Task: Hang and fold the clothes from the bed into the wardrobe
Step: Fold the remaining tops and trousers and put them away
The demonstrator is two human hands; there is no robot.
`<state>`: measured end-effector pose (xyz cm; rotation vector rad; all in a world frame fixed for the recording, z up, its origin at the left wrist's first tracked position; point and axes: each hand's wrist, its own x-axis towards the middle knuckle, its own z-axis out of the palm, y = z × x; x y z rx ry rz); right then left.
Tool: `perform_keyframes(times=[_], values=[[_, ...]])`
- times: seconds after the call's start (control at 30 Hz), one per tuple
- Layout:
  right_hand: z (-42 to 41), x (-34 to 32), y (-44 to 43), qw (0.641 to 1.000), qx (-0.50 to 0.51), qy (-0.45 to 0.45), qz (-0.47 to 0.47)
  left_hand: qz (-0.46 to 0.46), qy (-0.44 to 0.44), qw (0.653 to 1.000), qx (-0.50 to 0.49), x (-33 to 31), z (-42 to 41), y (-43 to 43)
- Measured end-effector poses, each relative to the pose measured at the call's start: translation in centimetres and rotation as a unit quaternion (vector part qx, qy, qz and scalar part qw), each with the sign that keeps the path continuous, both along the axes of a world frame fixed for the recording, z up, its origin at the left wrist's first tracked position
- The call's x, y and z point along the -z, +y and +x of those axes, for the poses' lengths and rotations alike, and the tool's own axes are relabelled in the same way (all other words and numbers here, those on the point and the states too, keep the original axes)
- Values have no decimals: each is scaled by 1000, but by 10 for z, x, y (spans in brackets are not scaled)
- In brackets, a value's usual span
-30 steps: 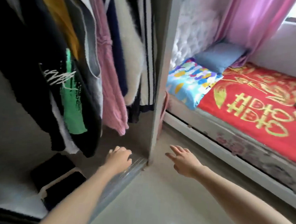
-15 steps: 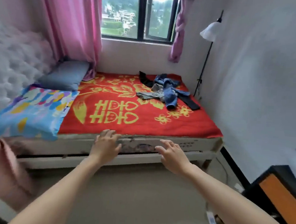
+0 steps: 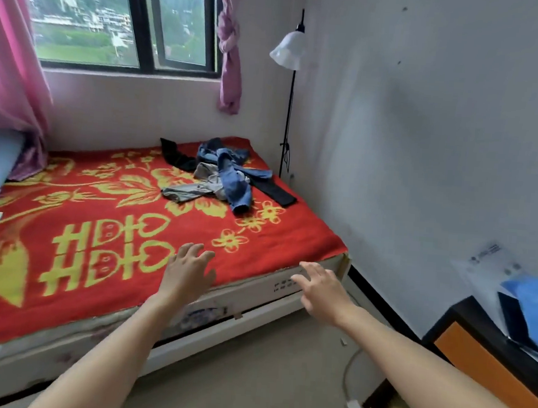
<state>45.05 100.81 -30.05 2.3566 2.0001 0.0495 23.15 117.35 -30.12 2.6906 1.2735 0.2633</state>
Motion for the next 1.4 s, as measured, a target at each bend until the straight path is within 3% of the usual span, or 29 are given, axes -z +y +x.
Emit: perform_keyframes(times=[0.3,0.63,0.87,1.13,1.4], values=[[54,-37,185,999,5,-39,-16,-17,-42,998,-49,-8,23,191],[91,-8,313,999,-6,-3,-40,-56,-24,993,-99,9,24,281],[129,8,429,998,-33,46,-8,-44,16,986,-158,13,37,356],[215,32,566,995,-58,66,-38,-63,54,976,-203,19,122,478],[269,77,657,989,-55,99,-92,-135,80,961,-228,73,167,541]])
